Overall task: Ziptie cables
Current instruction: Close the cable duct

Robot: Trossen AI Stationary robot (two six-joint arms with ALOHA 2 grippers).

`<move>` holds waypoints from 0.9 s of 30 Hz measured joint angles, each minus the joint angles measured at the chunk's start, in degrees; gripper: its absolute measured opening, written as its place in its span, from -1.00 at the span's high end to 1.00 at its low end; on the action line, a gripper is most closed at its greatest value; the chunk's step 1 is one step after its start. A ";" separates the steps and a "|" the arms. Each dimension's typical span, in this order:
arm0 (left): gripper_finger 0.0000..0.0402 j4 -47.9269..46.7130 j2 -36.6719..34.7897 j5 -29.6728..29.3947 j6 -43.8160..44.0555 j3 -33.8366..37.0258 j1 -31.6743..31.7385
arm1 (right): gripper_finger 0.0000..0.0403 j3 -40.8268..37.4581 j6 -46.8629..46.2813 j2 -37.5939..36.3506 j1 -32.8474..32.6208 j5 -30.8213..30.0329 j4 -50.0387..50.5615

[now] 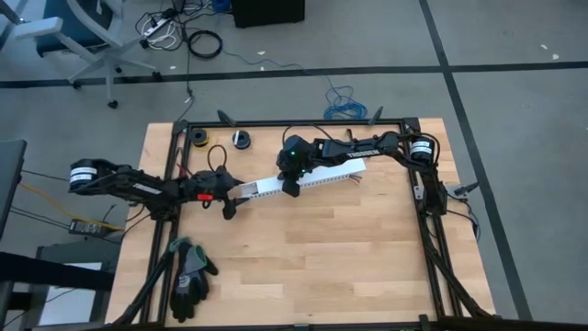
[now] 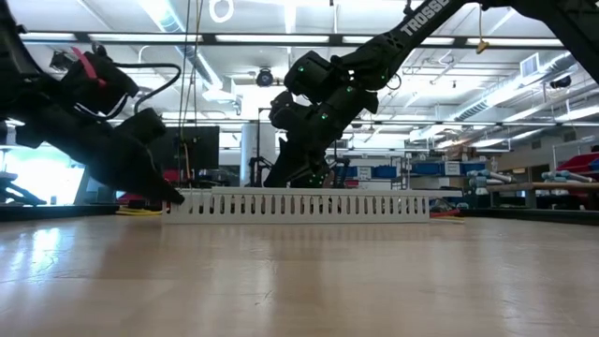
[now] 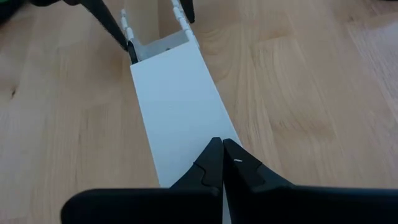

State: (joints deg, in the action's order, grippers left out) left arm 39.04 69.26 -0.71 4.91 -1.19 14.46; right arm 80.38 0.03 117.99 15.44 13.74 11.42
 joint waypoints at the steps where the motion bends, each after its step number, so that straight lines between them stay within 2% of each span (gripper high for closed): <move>1: -0.54 1.37 1.12 0.17 -0.08 -0.23 0.00 | 1.00 0.00 0.00 0.00 0.00 0.00 -0.01; 8: -0.53 11.51 8.43 0.29 -1.37 -0.27 0.00 | 1.00 -0.02 -0.30 -0.01 0.00 0.00 -0.04; 14: -0.36 15.94 14.55 0.69 0.08 -0.24 0.02 | 1.00 -0.02 -0.31 0.00 0.00 0.00 -0.07; 20: -0.19 18.50 16.64 1.14 0.04 -0.74 0.02 | 1.00 -0.04 -0.33 -0.04 0.04 -0.02 0.10; 27: -0.19 18.26 16.64 1.14 -0.02 -0.81 0.02 | 1.00 -0.21 0.88 -1.72 0.02 -2.00 0.70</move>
State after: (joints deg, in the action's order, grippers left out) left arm 57.30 85.91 0.43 4.89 -2.01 14.48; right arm 80.17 0.92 116.27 15.46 11.73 12.13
